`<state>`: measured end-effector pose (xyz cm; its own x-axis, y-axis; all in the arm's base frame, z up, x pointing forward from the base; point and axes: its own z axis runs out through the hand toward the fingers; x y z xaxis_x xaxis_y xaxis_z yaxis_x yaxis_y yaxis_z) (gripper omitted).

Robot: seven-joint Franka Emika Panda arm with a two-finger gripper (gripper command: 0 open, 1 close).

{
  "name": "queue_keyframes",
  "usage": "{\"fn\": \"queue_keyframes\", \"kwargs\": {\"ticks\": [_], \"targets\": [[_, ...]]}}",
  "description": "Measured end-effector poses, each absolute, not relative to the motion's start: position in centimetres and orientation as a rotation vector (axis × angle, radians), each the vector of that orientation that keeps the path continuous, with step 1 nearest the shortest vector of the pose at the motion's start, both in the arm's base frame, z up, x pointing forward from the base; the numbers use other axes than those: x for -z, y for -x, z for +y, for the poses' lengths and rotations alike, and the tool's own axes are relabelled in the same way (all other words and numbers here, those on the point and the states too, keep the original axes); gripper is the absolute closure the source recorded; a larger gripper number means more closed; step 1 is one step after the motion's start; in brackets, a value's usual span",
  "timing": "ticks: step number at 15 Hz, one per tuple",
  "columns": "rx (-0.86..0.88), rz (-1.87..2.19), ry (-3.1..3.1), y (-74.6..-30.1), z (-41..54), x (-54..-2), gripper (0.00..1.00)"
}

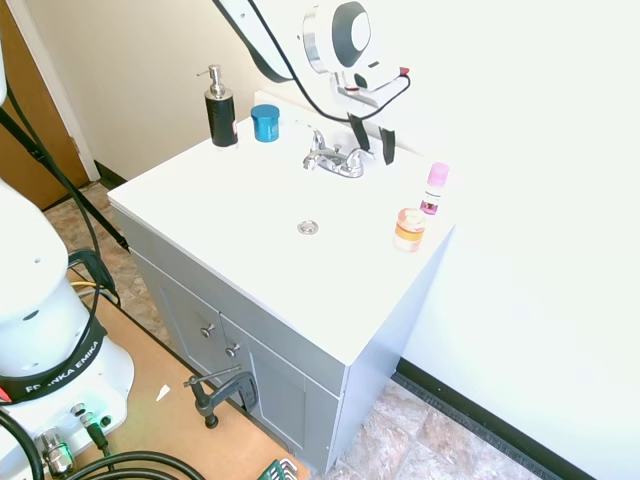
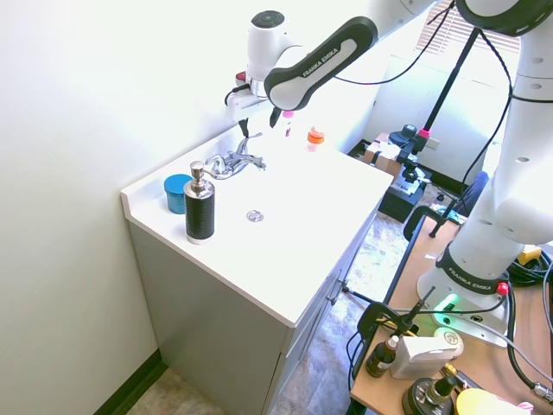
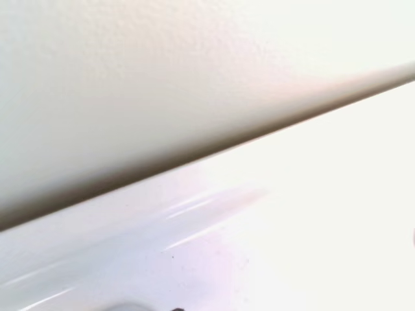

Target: Turn on the cold water

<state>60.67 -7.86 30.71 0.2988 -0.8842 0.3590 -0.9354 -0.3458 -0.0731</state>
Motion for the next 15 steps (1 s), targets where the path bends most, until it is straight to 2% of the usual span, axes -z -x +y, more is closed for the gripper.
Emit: {"fn": "queue_keyframes", "kwargs": {"ticks": [8, 15], "targets": [[-0.441, -1.708, -2.405, -56.4, -7.7, -30.5, 0.0], [-0.378, -1.722, -2.502, -52.7, -5.6, -32.9, 0.0]]}}
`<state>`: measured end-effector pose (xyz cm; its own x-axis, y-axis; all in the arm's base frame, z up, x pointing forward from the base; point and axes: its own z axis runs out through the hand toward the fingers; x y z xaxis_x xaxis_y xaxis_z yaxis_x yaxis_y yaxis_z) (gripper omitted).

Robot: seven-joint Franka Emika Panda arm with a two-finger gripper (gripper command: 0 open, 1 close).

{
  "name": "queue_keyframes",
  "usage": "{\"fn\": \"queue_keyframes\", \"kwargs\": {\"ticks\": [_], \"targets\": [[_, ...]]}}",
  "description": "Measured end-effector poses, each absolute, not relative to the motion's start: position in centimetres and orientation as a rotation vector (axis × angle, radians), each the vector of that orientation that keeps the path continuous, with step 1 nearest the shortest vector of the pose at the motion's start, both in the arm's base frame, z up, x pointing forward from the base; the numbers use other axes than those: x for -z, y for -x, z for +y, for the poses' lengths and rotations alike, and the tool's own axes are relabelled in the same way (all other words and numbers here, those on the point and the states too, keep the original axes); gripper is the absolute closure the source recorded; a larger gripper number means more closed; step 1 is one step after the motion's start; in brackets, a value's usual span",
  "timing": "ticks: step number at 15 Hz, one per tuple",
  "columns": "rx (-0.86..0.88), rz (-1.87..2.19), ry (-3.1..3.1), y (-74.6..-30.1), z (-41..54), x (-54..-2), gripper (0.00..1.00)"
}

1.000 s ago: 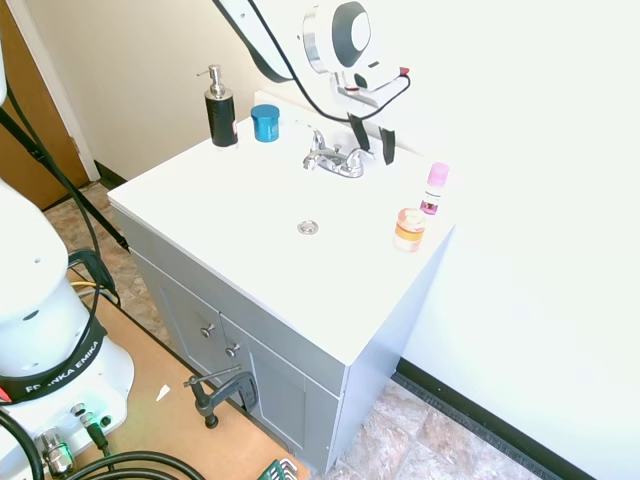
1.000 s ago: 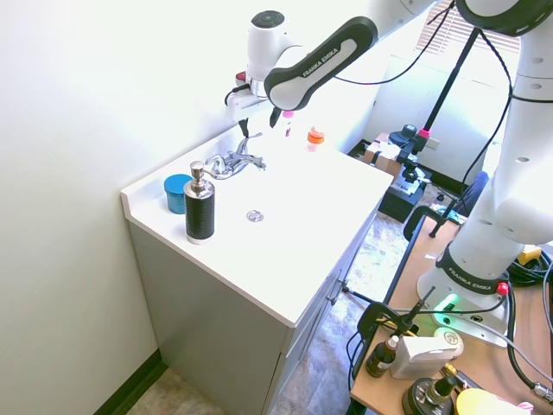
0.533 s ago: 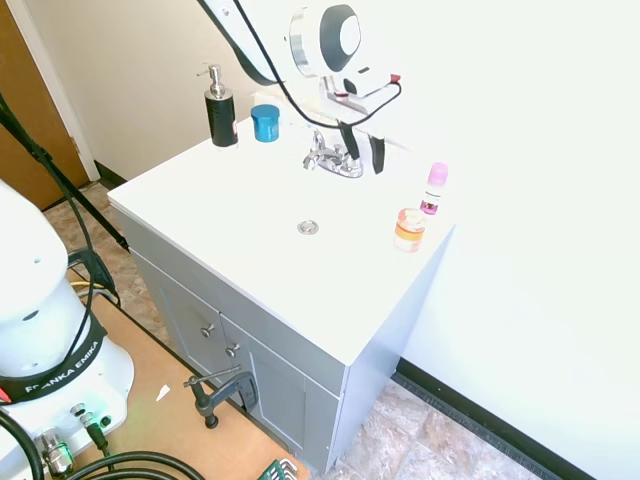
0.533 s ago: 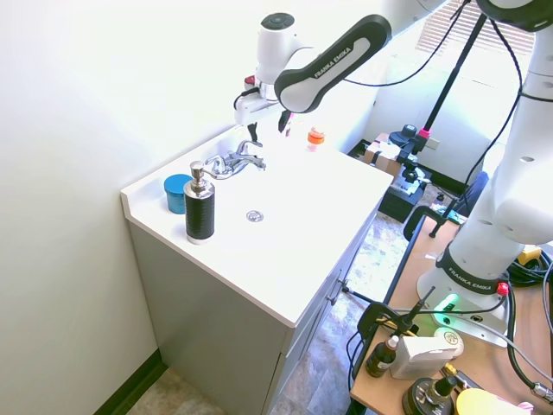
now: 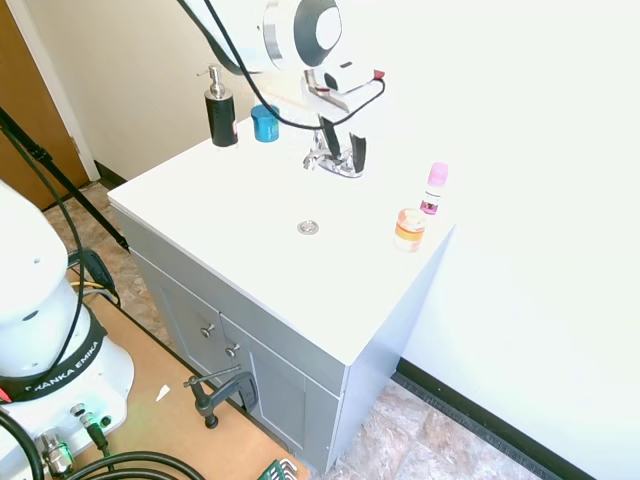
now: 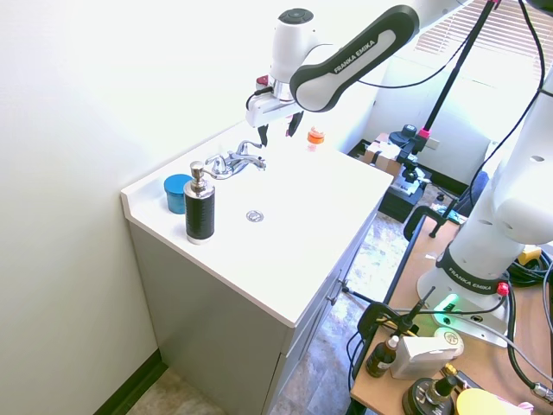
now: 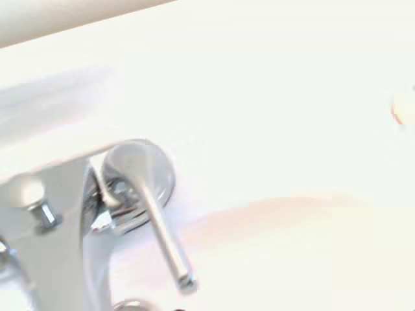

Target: Turn on the cold water

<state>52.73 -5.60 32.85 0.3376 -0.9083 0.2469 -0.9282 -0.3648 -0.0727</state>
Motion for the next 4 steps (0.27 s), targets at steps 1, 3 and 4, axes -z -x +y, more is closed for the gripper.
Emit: {"fn": "queue_keyframes", "kwargs": {"ticks": [1, 3, 4], "targets": [[-0.347, -1.704, -2.549, -52.0, -4.8, -33.5, 0.0], [-0.299, -1.659, -2.627, -50.5, -2.6, -35.0, 0.0], [-0.277, -1.64, -2.654, -49.9, -1.6, -35.6, 0.0]]}}
